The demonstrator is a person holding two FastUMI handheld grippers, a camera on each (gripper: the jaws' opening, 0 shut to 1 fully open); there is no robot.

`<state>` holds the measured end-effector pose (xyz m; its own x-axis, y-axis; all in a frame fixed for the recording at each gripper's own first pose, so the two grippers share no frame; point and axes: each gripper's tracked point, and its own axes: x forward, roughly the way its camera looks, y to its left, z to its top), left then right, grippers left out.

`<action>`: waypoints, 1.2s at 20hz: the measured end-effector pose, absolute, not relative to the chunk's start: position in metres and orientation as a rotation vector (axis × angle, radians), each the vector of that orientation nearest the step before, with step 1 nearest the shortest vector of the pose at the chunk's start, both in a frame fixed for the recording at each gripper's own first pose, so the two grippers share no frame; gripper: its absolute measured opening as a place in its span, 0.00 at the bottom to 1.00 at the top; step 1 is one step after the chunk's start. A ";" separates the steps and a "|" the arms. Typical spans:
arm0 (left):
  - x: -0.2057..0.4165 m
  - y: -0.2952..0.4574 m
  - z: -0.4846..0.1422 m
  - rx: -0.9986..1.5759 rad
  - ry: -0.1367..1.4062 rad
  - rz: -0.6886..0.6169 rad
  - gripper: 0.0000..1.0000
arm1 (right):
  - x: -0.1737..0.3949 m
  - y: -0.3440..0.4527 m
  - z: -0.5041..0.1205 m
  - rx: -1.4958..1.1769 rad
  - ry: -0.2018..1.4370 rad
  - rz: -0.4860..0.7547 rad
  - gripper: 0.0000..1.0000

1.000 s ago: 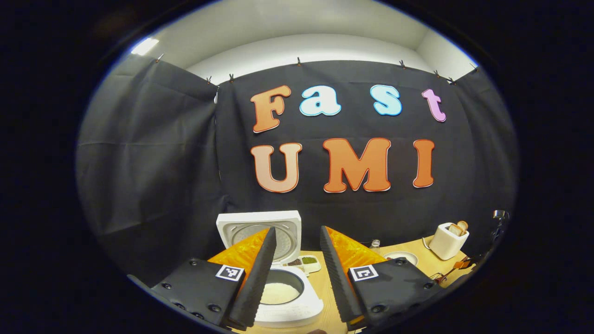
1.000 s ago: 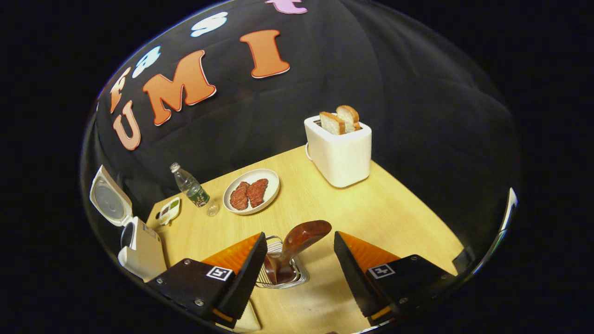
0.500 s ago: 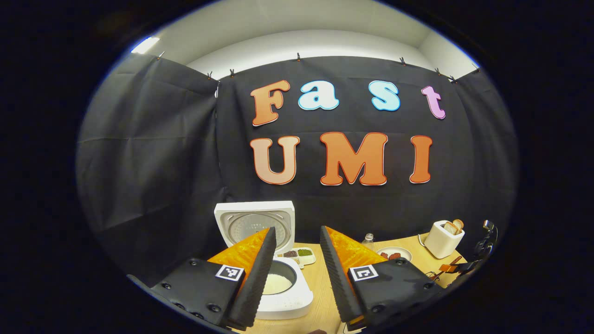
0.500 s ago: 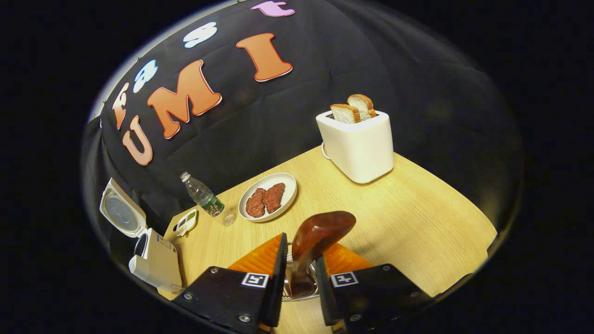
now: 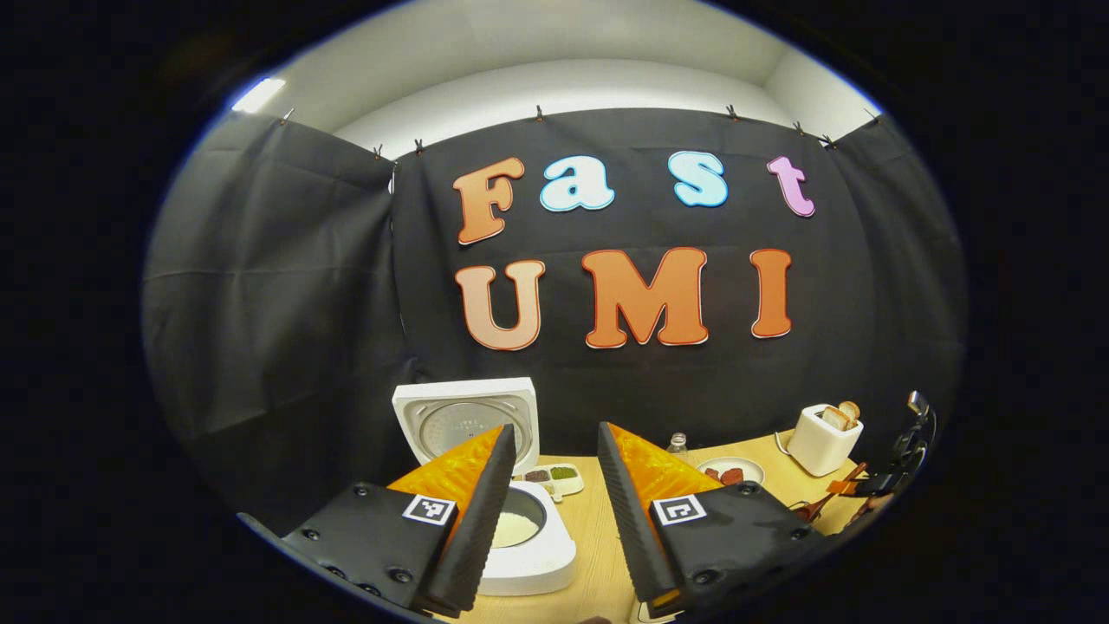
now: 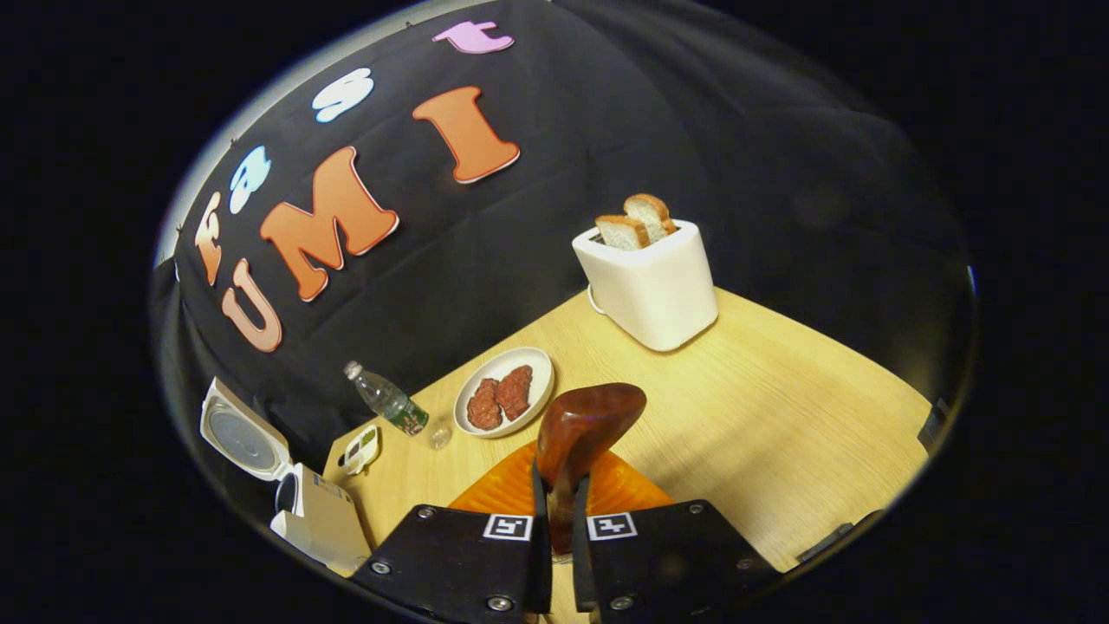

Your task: Close the left gripper, press the button to open the rice cooker; take a wooden spoon from the chopstick holder with the right hand, scoop a spoonful of rice and pour it into the rice cooker, then put the wooden spoon back into the chopstick holder.

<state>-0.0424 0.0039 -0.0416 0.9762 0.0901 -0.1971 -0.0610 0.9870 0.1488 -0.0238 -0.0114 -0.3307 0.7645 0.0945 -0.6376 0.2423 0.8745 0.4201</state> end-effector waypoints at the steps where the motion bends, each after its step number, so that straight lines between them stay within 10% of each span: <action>1: -0.042 0.005 -0.043 0.139 0.202 0.075 0.70 | -0.024 -0.011 -0.316 0.509 0.677 -0.081 0.09; 8: -0.035 0.020 -0.061 0.109 0.216 0.063 0.97 | -0.042 0.020 -0.236 0.483 0.572 -0.007 0.09; 24: 0.010 0.047 -0.120 0.016 0.342 -0.079 0.97 | -0.125 0.127 -0.264 0.231 0.666 0.154 0.09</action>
